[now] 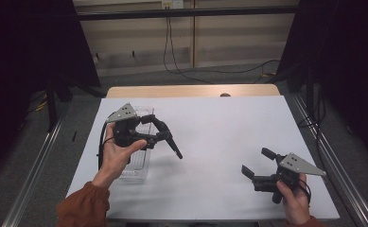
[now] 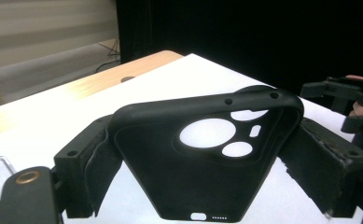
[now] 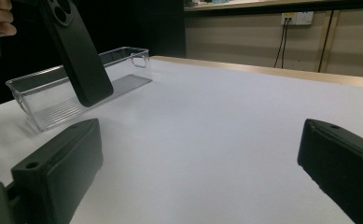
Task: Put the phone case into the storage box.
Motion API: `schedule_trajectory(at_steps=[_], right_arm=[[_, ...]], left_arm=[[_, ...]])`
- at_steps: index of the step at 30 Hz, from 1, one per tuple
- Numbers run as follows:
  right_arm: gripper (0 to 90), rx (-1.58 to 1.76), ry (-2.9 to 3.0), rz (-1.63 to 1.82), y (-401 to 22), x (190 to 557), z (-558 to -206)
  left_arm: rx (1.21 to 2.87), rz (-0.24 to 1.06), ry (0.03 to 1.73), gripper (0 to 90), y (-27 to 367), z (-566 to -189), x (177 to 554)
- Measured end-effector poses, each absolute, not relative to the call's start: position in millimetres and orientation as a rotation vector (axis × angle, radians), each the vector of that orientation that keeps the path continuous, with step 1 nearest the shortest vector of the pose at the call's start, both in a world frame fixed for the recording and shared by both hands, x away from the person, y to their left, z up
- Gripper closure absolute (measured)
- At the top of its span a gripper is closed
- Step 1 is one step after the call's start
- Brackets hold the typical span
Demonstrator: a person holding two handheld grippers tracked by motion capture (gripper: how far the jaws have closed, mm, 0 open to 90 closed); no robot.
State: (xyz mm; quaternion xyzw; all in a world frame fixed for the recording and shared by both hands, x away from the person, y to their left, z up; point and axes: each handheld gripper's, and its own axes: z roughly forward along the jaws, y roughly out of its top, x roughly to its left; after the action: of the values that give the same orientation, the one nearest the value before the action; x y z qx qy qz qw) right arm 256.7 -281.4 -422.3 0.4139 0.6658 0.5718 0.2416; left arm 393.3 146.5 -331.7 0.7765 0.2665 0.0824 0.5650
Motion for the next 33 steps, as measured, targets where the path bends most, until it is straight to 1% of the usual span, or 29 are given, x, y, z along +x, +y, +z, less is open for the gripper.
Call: schedule_trajectory(at_steps=[24,33], right_arm=[[0.2,1.186,1.762,1.45,-283,259,-426],[0.1,1.186,1.759,1.447,-282,259,-426]], left_arm=[[1.795,0.303,0.726,15.1,169,-309,410],[1.783,0.342,0.751,15.0,172,-297,417]])
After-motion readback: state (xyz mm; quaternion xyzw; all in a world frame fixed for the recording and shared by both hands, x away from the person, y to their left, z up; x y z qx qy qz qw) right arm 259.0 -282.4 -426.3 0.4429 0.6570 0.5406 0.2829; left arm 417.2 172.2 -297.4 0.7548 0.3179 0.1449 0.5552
